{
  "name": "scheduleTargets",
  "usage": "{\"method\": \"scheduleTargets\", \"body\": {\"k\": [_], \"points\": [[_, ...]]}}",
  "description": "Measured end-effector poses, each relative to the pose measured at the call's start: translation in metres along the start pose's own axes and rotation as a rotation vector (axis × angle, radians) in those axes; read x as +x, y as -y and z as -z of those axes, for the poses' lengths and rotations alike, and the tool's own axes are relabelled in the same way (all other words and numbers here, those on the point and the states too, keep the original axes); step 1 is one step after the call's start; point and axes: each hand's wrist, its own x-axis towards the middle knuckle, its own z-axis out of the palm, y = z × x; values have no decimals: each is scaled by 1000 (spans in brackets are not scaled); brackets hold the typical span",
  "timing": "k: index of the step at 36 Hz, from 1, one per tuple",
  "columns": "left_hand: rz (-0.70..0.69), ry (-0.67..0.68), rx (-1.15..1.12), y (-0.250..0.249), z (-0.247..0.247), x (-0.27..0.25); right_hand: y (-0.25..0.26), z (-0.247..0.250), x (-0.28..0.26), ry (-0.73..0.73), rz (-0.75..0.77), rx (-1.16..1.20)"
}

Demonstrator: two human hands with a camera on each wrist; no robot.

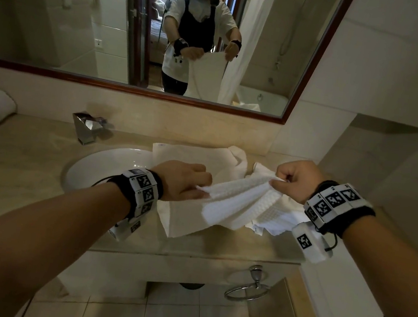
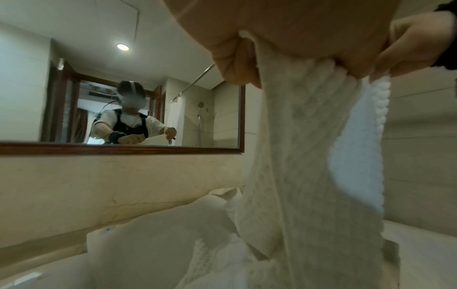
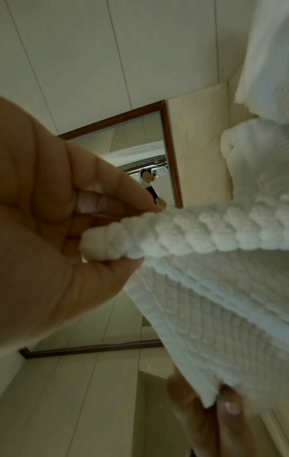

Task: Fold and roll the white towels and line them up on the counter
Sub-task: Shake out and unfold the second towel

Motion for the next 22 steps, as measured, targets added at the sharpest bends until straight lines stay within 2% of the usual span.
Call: {"method": "scheduleTargets", "body": {"k": [2,5,7,11,14,17,22], "points": [[-79,13,-19,2,1,0,-6,1,0,-12,-21,4],[-92,51,-53,5,3,-2,-8,5,-2,-13,-26,-3],[-43,95,-70,3,7,-2,-5,6,-4,46,-11,-52],[119,278,5,5,15,2,2,5,-5,128,-52,-133],[130,347,89,10,18,2,4,5,-3,183,-67,-179],[163,353,122,17,23,4,9,2,0,249,-66,-204],[157,442,120,26,32,12,14,-7,10,266,-75,-215]]}}
